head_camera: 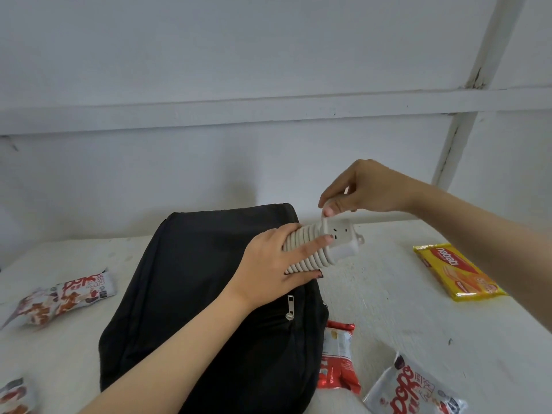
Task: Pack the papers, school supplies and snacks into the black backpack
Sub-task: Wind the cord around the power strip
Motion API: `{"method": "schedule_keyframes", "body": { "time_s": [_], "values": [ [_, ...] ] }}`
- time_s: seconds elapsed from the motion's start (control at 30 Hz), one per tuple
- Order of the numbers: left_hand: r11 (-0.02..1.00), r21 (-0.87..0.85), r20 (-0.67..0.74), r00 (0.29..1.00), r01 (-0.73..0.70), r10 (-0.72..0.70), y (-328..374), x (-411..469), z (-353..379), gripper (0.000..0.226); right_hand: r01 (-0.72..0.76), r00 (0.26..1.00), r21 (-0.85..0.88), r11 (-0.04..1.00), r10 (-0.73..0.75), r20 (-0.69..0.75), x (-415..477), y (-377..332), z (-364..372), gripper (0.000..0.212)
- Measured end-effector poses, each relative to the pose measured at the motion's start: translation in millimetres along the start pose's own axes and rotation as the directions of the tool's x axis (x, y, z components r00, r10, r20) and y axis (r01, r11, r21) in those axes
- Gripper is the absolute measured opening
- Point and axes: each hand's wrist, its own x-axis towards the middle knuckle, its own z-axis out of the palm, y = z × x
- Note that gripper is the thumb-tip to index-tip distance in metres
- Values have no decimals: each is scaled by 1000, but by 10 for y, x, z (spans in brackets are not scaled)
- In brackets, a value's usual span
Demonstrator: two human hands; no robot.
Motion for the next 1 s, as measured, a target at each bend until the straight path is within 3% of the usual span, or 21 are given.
{"method": "schedule_keyframes", "body": {
  "time_s": [0.17, 0.3, 0.4, 0.57, 0.7, 1.0],
  "values": [
    [990, -100, -44, 993, 100, -105, 27, -20, -3, 54, -77, 996, 227, 971, 66, 54, 30, 190, 43, 12],
    [960, -203, -85, 974, 191, -212, 55, -16, -20, 57, -167, 986, 293, 941, 152, 75, -45, 386, 164, 19],
    [931, -268, -90, 956, 247, -280, 79, -2, -33, 58, -154, 987, 345, 926, 131, 90, -121, 377, 337, 22],
    [864, -387, -102, 916, 323, -388, 79, 10, -45, 59, -40, 980, 579, 814, 144, -135, -213, 302, 563, 22],
    [786, -480, -106, 864, 389, -492, 73, 51, -65, 60, 83, 957, 641, 763, 119, -265, -272, 181, 714, 29],
    [544, -736, -89, 738, 403, -668, 156, 196, -118, 55, 285, 803, 379, 880, -3, -597, -252, -151, 1051, 60]
  ]
}}
